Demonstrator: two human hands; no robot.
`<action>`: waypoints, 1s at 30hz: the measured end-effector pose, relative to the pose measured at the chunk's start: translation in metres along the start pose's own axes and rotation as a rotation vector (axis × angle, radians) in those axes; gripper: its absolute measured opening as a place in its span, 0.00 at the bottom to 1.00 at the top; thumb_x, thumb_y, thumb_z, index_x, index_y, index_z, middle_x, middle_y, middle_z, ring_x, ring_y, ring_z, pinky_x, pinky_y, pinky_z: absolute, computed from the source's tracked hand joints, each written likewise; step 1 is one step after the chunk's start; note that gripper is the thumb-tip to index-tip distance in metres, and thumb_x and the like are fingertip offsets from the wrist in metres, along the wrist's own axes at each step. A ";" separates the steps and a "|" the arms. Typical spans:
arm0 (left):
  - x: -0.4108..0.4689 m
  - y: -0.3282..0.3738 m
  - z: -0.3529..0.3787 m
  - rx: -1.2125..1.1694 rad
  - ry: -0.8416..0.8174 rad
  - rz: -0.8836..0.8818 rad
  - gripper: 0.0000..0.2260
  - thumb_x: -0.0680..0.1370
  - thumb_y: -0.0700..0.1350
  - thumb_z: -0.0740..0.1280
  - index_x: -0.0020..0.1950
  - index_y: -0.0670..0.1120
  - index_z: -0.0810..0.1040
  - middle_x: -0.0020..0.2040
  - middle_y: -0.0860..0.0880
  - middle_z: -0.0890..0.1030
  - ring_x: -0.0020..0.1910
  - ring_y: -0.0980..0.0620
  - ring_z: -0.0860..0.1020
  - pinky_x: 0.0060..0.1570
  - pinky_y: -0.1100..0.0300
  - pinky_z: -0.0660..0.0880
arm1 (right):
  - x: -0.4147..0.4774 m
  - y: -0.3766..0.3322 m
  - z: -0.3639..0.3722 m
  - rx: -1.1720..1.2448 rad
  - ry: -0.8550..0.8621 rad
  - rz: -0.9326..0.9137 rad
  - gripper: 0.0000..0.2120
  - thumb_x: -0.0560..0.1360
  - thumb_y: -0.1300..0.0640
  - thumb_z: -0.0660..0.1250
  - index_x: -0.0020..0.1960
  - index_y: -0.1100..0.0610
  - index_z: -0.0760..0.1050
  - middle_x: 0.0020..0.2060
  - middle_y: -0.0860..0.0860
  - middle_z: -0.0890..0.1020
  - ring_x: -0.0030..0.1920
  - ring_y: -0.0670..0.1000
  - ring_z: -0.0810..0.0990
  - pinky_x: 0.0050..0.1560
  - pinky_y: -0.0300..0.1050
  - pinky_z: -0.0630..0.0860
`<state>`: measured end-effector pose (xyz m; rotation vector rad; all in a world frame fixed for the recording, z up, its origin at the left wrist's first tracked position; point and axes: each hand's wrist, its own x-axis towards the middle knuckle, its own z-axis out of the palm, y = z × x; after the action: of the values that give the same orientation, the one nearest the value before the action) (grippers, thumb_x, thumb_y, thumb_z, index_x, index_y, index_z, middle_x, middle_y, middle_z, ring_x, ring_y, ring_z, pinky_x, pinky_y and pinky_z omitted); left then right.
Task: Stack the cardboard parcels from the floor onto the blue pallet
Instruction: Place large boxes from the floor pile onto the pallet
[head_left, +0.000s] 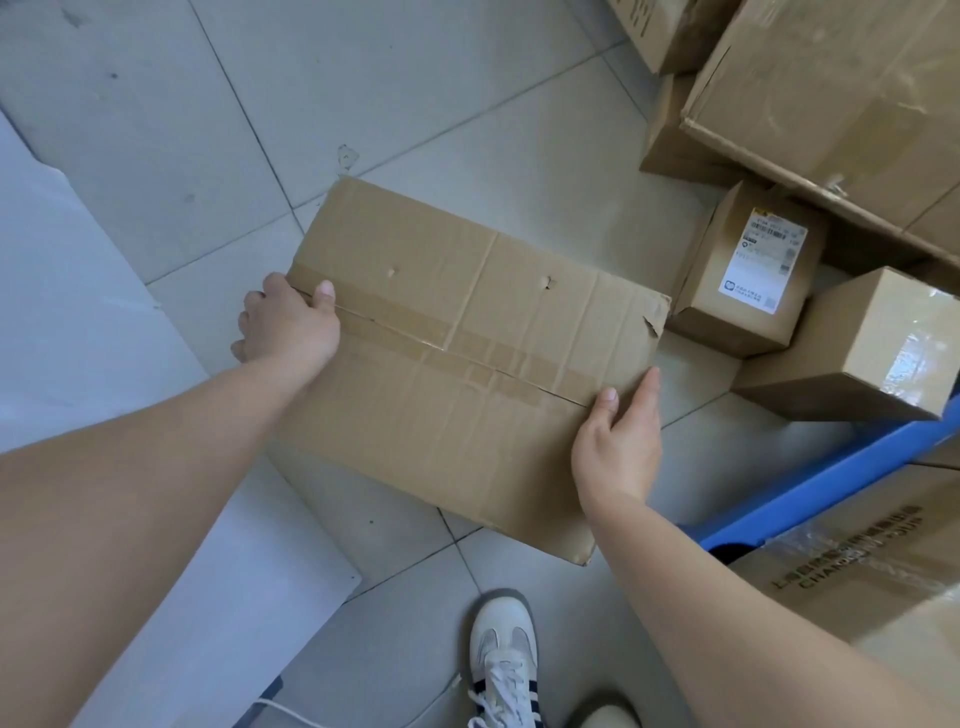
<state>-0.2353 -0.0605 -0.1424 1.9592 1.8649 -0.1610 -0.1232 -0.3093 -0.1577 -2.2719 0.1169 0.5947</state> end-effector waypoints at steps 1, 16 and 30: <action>-0.004 0.004 -0.006 0.007 0.023 0.005 0.24 0.80 0.57 0.54 0.69 0.42 0.64 0.68 0.40 0.67 0.67 0.38 0.66 0.66 0.42 0.61 | 0.000 -0.004 -0.004 0.004 -0.003 0.006 0.25 0.81 0.52 0.52 0.77 0.52 0.51 0.75 0.48 0.60 0.73 0.50 0.60 0.68 0.42 0.58; -0.082 0.124 -0.131 -0.184 0.177 0.164 0.17 0.82 0.51 0.52 0.62 0.39 0.66 0.59 0.38 0.74 0.57 0.35 0.73 0.59 0.42 0.69 | 0.023 -0.133 -0.161 0.000 0.131 -0.228 0.24 0.81 0.52 0.51 0.76 0.51 0.51 0.73 0.48 0.64 0.71 0.50 0.64 0.67 0.46 0.62; -0.212 0.258 -0.185 -0.097 0.117 0.597 0.22 0.83 0.49 0.50 0.75 0.41 0.57 0.67 0.36 0.68 0.63 0.36 0.69 0.57 0.46 0.67 | 0.022 -0.167 -0.368 -0.006 0.352 -0.242 0.23 0.81 0.53 0.52 0.76 0.46 0.54 0.72 0.46 0.66 0.69 0.51 0.66 0.66 0.47 0.64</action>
<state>-0.0409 -0.1874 0.1606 2.3936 1.2421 0.2233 0.0801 -0.4508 0.1630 -2.3320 0.0103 0.0665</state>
